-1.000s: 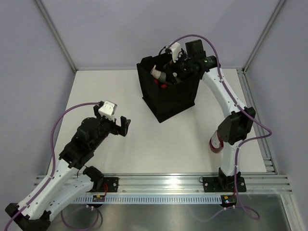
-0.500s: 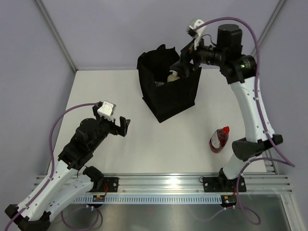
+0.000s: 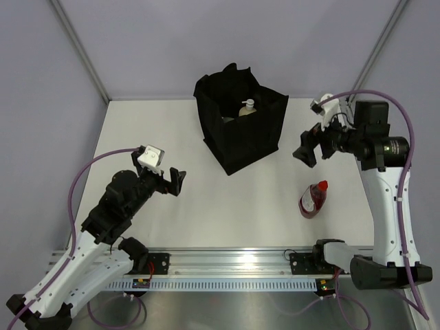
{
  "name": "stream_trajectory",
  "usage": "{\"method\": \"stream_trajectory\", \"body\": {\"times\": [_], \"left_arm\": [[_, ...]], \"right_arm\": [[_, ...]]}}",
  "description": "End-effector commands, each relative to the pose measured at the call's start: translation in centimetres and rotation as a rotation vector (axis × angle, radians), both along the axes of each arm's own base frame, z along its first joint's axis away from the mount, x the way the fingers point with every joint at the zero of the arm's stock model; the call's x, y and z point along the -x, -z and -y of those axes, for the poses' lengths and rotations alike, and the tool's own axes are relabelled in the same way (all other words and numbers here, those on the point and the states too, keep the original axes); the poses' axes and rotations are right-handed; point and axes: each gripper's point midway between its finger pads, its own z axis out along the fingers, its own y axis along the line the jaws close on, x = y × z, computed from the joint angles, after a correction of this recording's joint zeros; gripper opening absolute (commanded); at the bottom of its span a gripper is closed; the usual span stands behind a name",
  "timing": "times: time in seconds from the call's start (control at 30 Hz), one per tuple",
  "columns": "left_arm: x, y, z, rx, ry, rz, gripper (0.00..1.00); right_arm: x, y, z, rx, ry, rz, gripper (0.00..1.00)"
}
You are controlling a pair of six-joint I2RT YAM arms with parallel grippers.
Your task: Place the personal care products into the canvas bag
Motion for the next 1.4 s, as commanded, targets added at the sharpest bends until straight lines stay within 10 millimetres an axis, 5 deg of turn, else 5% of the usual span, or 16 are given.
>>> {"method": "stream_trajectory", "body": {"times": [0.0, 0.2, 0.37, 0.87, 1.1, 1.33, 1.37], "left_arm": [[0.2, -1.9, 0.6, 0.044, 0.031, 0.044, 0.99], [0.4, -1.8, 0.8, 0.047, 0.048, 0.042, 0.99], [0.4, -1.7, 1.0, 0.047, 0.056, 0.031, 0.99], [0.4, -1.6, 1.1, 0.044, 0.058, 0.029, 0.99], [0.4, -1.6, 1.0, 0.046, 0.058, 0.030, 0.99], [0.5, -1.8, 1.0, 0.047, 0.058, 0.033, 0.99], [0.5, -1.8, 1.0, 0.048, 0.058, 0.034, 0.99]], "right_arm": [[3.3, 5.1, 3.1, 0.152, 0.109, -0.143, 1.00], [5.3, 11.9, 7.4, 0.323, 0.320, -0.366, 1.00], [5.9, 15.5, 9.4, 0.424, 0.425, -0.476, 0.99], [6.4, 20.7, 7.9, 0.453, 0.422, -0.631, 0.98], [6.3, 21.6, 8.4, 0.464, 0.460, -0.630, 0.82], [5.8, 21.3, 9.3, 0.492, 0.501, -0.584, 0.55], [5.8, 21.1, 9.3, 0.491, 0.500, -0.578, 0.46]]}}
